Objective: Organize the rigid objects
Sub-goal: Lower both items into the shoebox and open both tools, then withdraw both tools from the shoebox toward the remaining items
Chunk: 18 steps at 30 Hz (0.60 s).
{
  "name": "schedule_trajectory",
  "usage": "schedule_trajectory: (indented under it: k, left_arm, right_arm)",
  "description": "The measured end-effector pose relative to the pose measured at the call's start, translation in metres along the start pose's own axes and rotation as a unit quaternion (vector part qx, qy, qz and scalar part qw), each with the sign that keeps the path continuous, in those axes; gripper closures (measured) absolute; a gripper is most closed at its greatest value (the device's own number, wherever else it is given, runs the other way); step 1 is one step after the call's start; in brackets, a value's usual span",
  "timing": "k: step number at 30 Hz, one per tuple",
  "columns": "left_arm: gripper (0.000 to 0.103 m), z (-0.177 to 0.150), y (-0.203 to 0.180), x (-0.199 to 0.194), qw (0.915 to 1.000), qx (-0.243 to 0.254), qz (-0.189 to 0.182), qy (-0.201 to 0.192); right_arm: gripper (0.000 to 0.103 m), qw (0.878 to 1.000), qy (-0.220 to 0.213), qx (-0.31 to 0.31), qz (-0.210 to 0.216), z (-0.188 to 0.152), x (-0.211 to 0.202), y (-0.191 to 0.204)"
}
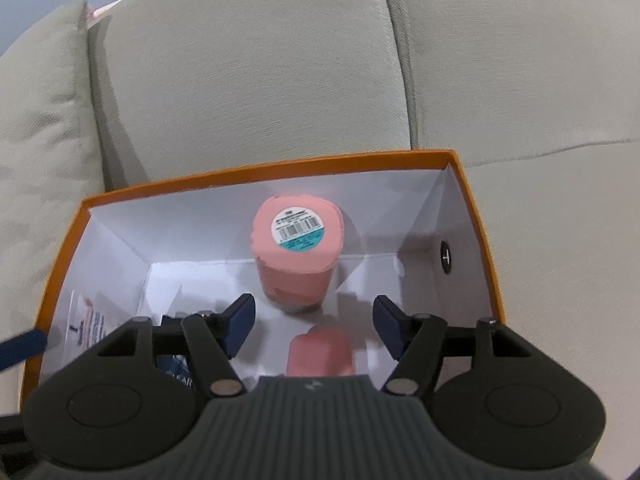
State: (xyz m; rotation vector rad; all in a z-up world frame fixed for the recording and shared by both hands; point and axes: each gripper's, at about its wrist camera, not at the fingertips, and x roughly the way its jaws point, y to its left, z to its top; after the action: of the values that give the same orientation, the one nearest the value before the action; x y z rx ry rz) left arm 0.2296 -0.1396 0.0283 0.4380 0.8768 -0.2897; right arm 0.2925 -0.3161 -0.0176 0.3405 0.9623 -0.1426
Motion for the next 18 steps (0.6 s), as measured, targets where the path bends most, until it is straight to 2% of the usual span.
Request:
schedule_trajectory:
  k: [8, 13, 18]
  left_arm:
    - [0.026, -0.006, 0.003, -0.026, 1.0000, 0.006, -0.001, -0.001]
    - [0.025, -0.019, 0.003, -0.052, 0.9999, 0.004, -0.012, 0.000]
    - [0.023, -0.034, 0.011, -0.063, 0.9999, -0.010, -0.006, 0.012]
  right_arm:
    - [0.035, 0.999, -0.002, -0.042, -0.004, -0.009, -0.031, 0.017]
    - [0.029, 0.996, -0.009, -0.088, -0.013, -0.019, -0.064, 0.029]
    - [0.029, 0.995, 0.024, -0.098, -0.024, -0.034, -0.078, 0.029]
